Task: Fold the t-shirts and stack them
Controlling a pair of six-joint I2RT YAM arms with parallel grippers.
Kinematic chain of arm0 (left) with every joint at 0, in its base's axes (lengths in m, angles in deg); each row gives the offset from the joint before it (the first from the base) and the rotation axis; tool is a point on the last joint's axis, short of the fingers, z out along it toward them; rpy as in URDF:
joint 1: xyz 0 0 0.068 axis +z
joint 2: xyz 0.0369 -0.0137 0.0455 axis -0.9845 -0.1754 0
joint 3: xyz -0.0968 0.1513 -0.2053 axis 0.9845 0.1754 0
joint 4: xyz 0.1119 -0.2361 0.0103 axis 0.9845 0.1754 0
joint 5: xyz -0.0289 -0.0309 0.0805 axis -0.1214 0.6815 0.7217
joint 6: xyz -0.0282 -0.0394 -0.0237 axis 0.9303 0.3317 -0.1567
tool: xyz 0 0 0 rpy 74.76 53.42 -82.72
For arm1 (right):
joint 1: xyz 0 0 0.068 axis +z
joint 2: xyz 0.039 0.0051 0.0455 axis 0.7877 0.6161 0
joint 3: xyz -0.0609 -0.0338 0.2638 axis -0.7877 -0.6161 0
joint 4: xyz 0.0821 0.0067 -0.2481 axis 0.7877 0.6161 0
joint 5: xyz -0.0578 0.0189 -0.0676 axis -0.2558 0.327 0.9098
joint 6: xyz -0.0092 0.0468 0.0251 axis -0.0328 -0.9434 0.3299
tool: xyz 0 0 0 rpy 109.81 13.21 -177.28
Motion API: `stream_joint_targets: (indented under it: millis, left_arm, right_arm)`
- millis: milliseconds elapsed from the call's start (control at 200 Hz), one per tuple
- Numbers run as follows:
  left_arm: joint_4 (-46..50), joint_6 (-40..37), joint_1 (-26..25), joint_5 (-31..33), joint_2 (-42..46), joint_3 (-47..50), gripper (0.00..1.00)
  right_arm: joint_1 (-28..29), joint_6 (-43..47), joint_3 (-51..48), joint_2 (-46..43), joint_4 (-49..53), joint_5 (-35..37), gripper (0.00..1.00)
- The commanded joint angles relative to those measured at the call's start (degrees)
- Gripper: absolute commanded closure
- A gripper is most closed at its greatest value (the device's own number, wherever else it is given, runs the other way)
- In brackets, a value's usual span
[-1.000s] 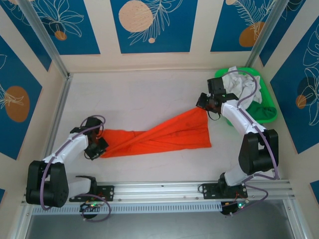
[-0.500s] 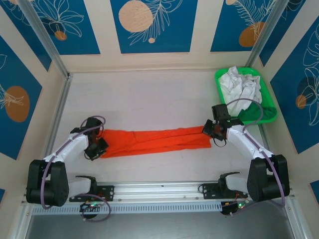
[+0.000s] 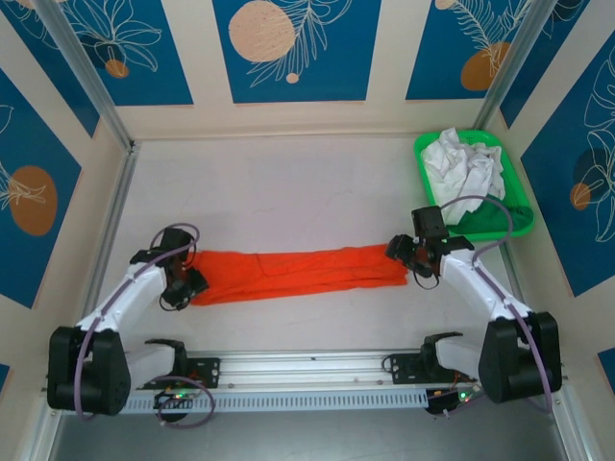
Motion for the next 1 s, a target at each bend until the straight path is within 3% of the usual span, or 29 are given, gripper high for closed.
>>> stream_joint_targets:
  millis: [0, 80, 155, 215, 365, 575, 780, 995]
  left_arm:
    - [3.9, -1.6, 0.4, 1.2, 4.3, -4.3, 0.45]
    - [1.4, -1.6, -0.2, -0.5, 5.2, -5.7, 0.36]
    - [-3.9, -0.4, -0.5, -4.0, 3.0, -5.5, 0.35]
    - [-7.9, 0.6, -0.4, -6.8, -0.8, -5.1, 0.42]
    - [-12.5, 2.0, -0.3, -5.6, -11.1, -5.2, 0.72]
    - [-18.1, 1.1, 0.2, -4.0, -22.5, -7.5, 0.81]
    - [-20.0, -2.7, 0.9, -4.1, -38.9, -20.4, 0.80]
    - [-14.8, -7.2, 1.0, -3.5, -55.7, -42.7, 0.77]
  right_arm:
    - [1.7, 3.3, 1.5, -1.8, -1.6, -0.9, 0.29]
    - [4.1, 3.9, 3.3, 1.4, -4.0, -2.2, 0.29]
    - [6.9, 2.9, 5.4, 6.7, -6.4, -2.8, 0.33]
    - [9.0, 1.2, 7.9, 11.8, -7.0, -3.3, 0.38]
    - [13.2, -2.2, 11.8, 22.3, -8.5, -3.6, 0.47]
    - [13.4, -4.1, 11.5, 27.6, -8.0, -3.5, 0.54]
    - [13.5, -4.3, 9.5, 27.3, -8.0, -4.6, 0.55]
    - [16.1, -6.0, 7.3, 26.1, -8.0, -5.8, 0.55]
